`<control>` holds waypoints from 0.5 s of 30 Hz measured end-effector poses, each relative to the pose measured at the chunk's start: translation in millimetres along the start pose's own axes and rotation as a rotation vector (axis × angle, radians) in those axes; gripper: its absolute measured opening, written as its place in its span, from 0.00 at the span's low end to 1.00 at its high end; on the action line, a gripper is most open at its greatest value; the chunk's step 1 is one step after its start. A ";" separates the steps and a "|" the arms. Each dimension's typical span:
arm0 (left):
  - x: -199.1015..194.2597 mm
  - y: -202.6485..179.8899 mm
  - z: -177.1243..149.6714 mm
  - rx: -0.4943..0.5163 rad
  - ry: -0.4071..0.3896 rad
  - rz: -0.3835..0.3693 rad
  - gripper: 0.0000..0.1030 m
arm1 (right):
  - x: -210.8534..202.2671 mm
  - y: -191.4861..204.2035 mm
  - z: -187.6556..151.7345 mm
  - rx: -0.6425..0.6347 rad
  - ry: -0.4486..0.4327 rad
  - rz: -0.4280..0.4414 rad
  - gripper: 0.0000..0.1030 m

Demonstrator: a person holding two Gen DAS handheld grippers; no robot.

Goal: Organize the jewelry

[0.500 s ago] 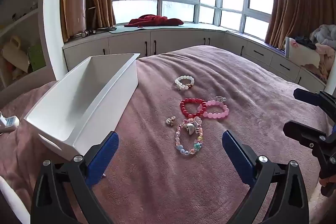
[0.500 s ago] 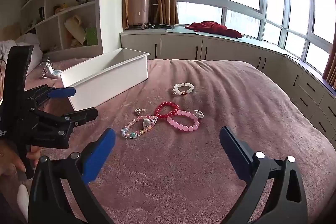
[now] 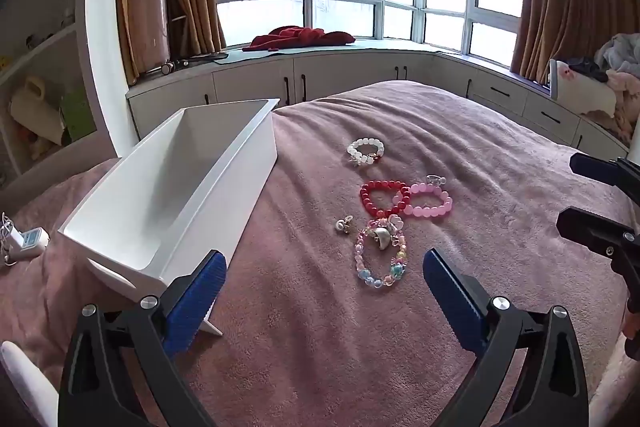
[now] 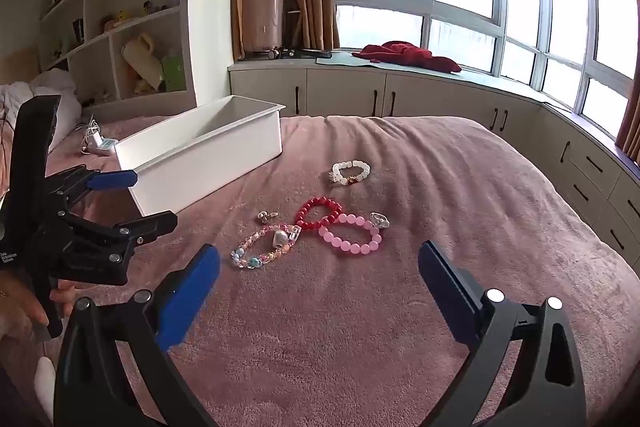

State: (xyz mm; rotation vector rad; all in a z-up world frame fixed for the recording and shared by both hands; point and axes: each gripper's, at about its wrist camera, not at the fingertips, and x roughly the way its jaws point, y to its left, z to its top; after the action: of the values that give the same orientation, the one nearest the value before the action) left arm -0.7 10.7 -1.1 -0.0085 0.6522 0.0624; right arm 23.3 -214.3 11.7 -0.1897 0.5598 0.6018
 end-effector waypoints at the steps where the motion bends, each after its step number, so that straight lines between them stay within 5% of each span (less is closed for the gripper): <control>1: 0.0 0.2 0.0 0.001 -0.001 0.000 0.97 | -0.2 0.0 -0.2 0.000 -0.001 -0.002 0.95; 15: -4.5 1.5 2.0 -0.004 -0.028 0.000 0.97 | -1.9 -0.6 -0.4 -0.003 -0.012 -0.005 0.95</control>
State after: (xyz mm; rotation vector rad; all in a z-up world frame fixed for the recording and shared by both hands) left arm -3.1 11.9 3.3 -0.0112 0.6238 0.0639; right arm 22.2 -215.8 12.4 -0.1906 0.5470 0.5984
